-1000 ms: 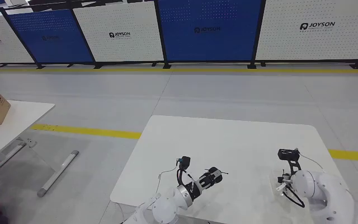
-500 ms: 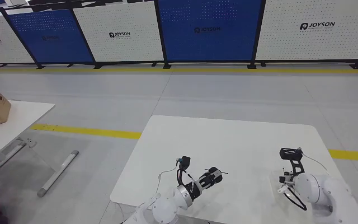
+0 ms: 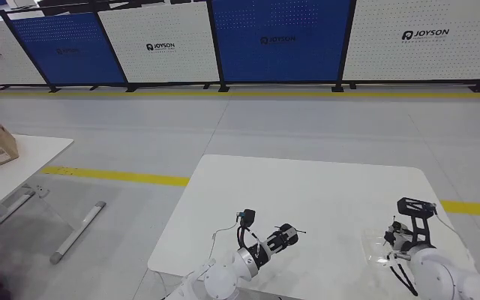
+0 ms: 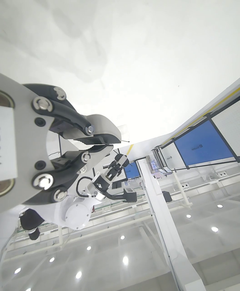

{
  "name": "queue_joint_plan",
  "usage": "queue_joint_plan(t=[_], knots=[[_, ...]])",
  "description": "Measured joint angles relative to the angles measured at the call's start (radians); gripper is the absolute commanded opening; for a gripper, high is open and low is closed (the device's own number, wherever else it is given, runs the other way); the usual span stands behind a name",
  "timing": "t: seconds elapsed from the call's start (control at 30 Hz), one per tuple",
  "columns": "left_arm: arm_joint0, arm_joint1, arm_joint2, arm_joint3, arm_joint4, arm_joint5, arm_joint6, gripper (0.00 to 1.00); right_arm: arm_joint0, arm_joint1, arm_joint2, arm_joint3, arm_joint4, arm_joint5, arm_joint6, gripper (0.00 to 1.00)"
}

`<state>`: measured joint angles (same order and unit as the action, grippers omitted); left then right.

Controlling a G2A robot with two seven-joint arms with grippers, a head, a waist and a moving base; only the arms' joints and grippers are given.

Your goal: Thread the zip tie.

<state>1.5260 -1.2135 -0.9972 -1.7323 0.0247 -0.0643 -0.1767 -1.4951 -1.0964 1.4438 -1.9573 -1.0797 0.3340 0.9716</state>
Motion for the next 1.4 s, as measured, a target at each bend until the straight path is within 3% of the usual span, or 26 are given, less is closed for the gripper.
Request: queue_joint_plan(t=[0.33,0.43,0.57,0.7,0.8,1.27,1.4], knots=[[0.000,0.000,0.000,0.000,0.000,0.000,0.000,0.00,-0.004,-0.001,0.000,0.004,-0.001,-0.001,-0.016,0.00],[0.000,0.000,0.000,0.000,0.000,0.000,0.000,0.00,-0.021,-0.007,0.006,-0.001,0.029,0.005,-0.089,0.00],[0.000,0.000,0.000,0.000,0.000,0.000,0.000,0.00,-0.070,-0.027,0.060,-0.017,0.089,0.006,-0.220,0.00],[0.000,0.000,0.000,0.000,0.000,0.000,0.000,0.00,-0.166,-0.058,0.081,-0.070,0.053,0.006,-0.397,0.00],[0.000,0.000,0.000,0.000,0.000,0.000,0.000,0.00,-0.223,-0.079,0.081,-0.103,0.033,0.006,-0.462,0.00],[0.000,0.000,0.000,0.000,0.000,0.000,0.000,0.00,-0.229,-0.081,0.080,-0.105,0.034,0.006,-0.464,0.00],[0.000,0.000,0.000,0.000,0.000,0.000,0.000,0.00,-0.240,-0.085,0.053,-0.095,0.006,-0.009,-0.533,0.00]])
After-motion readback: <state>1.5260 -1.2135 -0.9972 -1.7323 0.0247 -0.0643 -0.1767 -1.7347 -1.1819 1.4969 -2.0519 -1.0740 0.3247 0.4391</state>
